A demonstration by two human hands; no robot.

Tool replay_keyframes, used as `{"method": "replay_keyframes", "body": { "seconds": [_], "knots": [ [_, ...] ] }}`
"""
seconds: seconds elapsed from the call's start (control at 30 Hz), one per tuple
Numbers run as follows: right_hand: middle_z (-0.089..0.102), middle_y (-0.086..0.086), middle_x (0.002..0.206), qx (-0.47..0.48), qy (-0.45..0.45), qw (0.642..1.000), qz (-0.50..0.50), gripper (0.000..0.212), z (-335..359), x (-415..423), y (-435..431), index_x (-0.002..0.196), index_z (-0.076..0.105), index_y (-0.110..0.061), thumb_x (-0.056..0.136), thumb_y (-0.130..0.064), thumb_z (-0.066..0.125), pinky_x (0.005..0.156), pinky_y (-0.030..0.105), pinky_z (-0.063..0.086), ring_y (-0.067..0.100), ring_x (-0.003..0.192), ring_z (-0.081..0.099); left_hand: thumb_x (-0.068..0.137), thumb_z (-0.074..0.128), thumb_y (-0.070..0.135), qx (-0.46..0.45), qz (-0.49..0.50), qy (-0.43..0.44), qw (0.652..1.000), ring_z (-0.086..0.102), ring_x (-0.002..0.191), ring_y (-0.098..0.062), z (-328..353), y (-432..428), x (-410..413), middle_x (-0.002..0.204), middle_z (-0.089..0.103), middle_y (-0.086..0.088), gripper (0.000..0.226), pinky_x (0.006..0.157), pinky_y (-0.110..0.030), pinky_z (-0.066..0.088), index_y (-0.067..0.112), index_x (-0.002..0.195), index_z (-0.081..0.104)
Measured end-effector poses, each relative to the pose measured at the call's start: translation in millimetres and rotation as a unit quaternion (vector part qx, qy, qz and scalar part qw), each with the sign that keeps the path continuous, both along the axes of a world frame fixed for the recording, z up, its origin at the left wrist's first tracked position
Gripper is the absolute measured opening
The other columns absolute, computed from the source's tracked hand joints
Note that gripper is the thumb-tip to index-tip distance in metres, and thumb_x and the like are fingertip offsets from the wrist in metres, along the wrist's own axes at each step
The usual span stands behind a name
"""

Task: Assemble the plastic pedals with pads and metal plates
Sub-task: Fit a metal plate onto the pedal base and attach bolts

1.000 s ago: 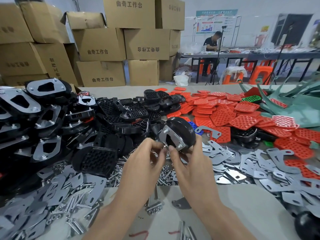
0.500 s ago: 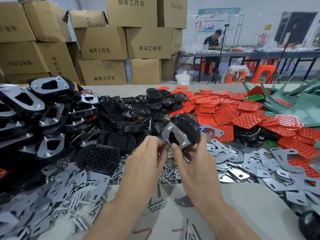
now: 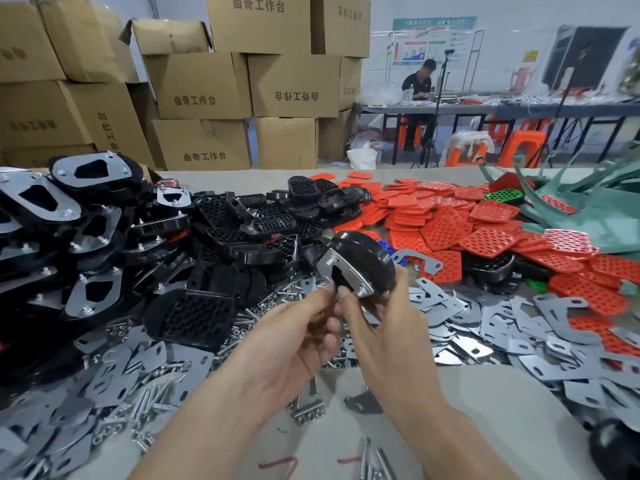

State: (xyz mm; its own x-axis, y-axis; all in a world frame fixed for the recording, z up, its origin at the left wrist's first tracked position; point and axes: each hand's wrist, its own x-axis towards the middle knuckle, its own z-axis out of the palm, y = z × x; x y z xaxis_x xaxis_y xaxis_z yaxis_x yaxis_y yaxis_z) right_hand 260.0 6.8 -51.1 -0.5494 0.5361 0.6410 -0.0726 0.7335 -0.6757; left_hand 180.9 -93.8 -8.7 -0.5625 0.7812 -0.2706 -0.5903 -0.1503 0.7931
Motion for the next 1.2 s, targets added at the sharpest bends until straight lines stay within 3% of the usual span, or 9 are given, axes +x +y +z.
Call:
{"method": "replay_keyframes", "body": {
  "seconds": [0.13, 0.3, 0.4, 0.5, 0.57, 0.63, 0.83, 1.0, 1.2],
  "knots": [
    [0.059, -0.052, 0.095, 0.007, -0.005, 1.0, 0.012, 0.058, 0.0, 0.4, 0.0, 0.107, 0.025, -0.076, 0.098, -0.035, 0.066, 0.075, 0.011, 0.048, -0.004, 0.098, 0.065, 0.088, 0.068, 0.026, -0.001, -0.009, -0.083, 0.996, 0.056, 0.053, -0.009, 0.8, -3.2, -2.3, 0.076, 0.064, -0.006, 0.023, 0.043, -0.016, 0.051, 0.004, 0.087, 0.074],
    [0.063, -0.046, 0.1, 0.006, -0.002, 1.0, 0.009, 0.061, -0.6, 1.2, 1.0, 0.11, 0.026, -0.077, 0.097, -0.034, 0.067, 0.077, 0.029, 0.055, 0.004, 0.095, 0.071, 0.079, 0.07, 0.019, 0.035, -0.008, -0.122, 0.992, 0.054, 0.053, -0.009, 0.9, -1.7, -2.3, 0.077, 0.064, -0.008, 0.02, 0.042, -0.016, 0.048, 0.001, 0.086, 0.07],
    [0.063, -0.046, 0.098, 0.005, -0.002, 1.0, 0.021, 0.056, 4.6, 2.5, 0.2, 0.111, 0.029, -0.073, 0.098, -0.032, 0.066, 0.077, 0.023, 0.054, -0.004, 0.093, 0.07, 0.092, 0.063, 0.016, 0.036, 0.026, -0.019, 0.999, 0.054, 0.055, -0.009, -5.9, 0.2, -3.4, 0.075, 0.063, -0.007, 0.02, 0.048, -0.017, 0.05, -0.003, 0.092, 0.069],
    [0.067, -0.041, 0.098, -0.018, 0.01, 0.999, 0.035, 0.047, 9.7, 3.9, 0.5, 0.113, 0.033, -0.067, 0.097, -0.034, 0.062, 0.077, 0.028, 0.057, -0.007, 0.088, 0.071, 0.1, 0.057, 0.022, -0.012, 0.072, 0.198, 0.977, 0.054, 0.059, -0.009, -12.5, -0.3, -4.2, 0.072, 0.06, -0.002, 0.026, 0.056, -0.02, 0.05, -0.002, 0.093, 0.065],
    [0.068, -0.038, 0.1, -0.037, 0.012, 0.998, 0.043, 0.044, 11.6, 4.9, 0.4, 0.113, 0.036, -0.064, 0.098, -0.032, 0.063, 0.079, 0.039, 0.061, -0.003, 0.09, 0.072, 0.101, 0.055, 0.032, -0.106, 0.108, 0.436, 0.887, 0.054, 0.058, -0.006, -17.7, -3.1, -6.5, 0.067, 0.06, 0.004, 0.029, 0.056, -0.017, 0.045, 0.008, 0.087, 0.064],
    [0.069, -0.037, 0.101, -0.053, 0.015, 0.997, 0.047, 0.04, 12.5, 5.7, 0.0, 0.114, 0.038, -0.059, 0.098, -0.031, 0.063, 0.08, 0.044, 0.061, -0.003, 0.092, 0.072, 0.099, 0.053, 0.037, -0.138, 0.14, 0.58, 0.79, 0.048, 0.056, -0.004, -20.8, -5.7, -6.6, 0.07, 0.058, 0.004, 0.027, 0.053, -0.016, 0.038, 0.018, 0.083, 0.061],
    [0.072, -0.029, 0.097, -0.095, 0.018, 0.994, 0.057, 0.034, 15.9, 2.8, -4.6, 0.113, 0.04, -0.055, 0.095, -0.037, 0.063, 0.078, 0.048, 0.061, 0.004, 0.087, 0.074, 0.096, 0.048, 0.041, -0.139, 0.174, 0.658, 0.719, 0.054, 0.07, -0.013, -15.9, -10.2, -6.0, 0.083, 0.054, 0.01, 0.028, 0.058, -0.025, 0.042, 0.017, 0.084, 0.058],
    [0.073, -0.026, 0.094, -0.101, 0.006, 0.994, 0.039, 0.039, 28.5, 2.0, -10.0, 0.113, 0.042, -0.052, 0.099, -0.025, 0.066, 0.072, 0.031, 0.057, 0.003, 0.082, 0.072, 0.099, 0.055, 0.028, -0.22, 0.201, 0.858, 0.417, 0.054, 0.066, -0.012, 6.0, -21.7, -14.7, 0.08, 0.051, 0.004, 0.021, 0.043, -0.025, 0.04, 0.016, 0.083, 0.06],
    [0.076, -0.001, 0.088, -0.05, -0.18, 0.98, 0.075, 0.038, 81.9, -24.3, -22.8, 0.126, 0.043, -0.034, 0.096, -0.029, 0.064, 0.08, 0.044, 0.056, 0.023, 0.081, 0.07, 0.089, 0.068, 0.021, -0.232, 0.097, 0.936, 0.246, 0.055, 0.069, -0.017, 33.4, -60.1, -51.6, 0.081, 0.056, 0.001, 0.008, 0.052, -0.028, 0.043, 0.016, 0.087, 0.062]
  ]
}}
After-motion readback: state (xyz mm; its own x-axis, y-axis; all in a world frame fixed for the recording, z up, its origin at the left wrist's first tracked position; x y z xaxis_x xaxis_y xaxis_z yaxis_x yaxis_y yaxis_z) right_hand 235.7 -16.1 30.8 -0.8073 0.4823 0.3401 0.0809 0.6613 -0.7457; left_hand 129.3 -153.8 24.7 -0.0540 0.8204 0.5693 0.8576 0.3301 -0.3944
